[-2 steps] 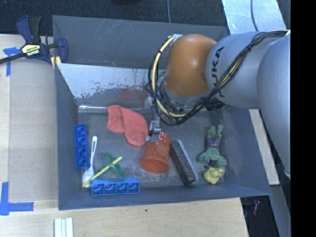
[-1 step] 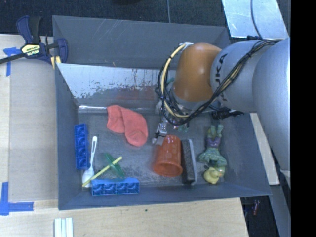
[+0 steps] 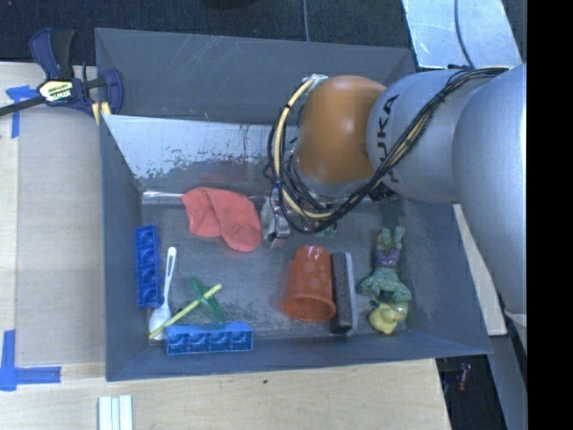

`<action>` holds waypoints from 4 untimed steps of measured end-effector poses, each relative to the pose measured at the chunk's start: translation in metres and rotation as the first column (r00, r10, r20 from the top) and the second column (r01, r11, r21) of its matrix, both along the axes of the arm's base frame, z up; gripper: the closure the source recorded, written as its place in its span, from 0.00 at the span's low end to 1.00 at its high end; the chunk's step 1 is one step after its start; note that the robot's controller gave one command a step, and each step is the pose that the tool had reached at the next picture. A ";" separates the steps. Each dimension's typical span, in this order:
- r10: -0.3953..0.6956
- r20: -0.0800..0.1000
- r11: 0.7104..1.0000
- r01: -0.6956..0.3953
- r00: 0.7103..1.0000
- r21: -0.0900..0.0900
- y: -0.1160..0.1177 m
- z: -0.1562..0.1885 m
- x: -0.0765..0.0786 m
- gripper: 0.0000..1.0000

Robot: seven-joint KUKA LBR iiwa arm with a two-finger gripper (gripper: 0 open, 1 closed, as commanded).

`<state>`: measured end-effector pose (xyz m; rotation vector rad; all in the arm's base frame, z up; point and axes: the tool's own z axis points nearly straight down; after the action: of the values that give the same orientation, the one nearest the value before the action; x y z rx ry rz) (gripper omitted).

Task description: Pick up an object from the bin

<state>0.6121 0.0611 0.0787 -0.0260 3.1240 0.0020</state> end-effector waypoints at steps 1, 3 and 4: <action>-0.001 0.000 1.000 0.001 1.000 0.000 0.000 0.000 0.000 0.00; 0.138 0.005 0.990 -0.138 0.990 -0.004 0.016 -0.004 0.006 0.00; 0.162 0.006 0.987 -0.162 0.987 -0.002 0.022 -0.008 0.008 0.00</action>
Offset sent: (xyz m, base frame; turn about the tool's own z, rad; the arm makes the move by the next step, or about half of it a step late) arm 0.0000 0.0000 0.0000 0.0000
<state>0.6198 0.0828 0.0711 -0.2785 3.1052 0.0016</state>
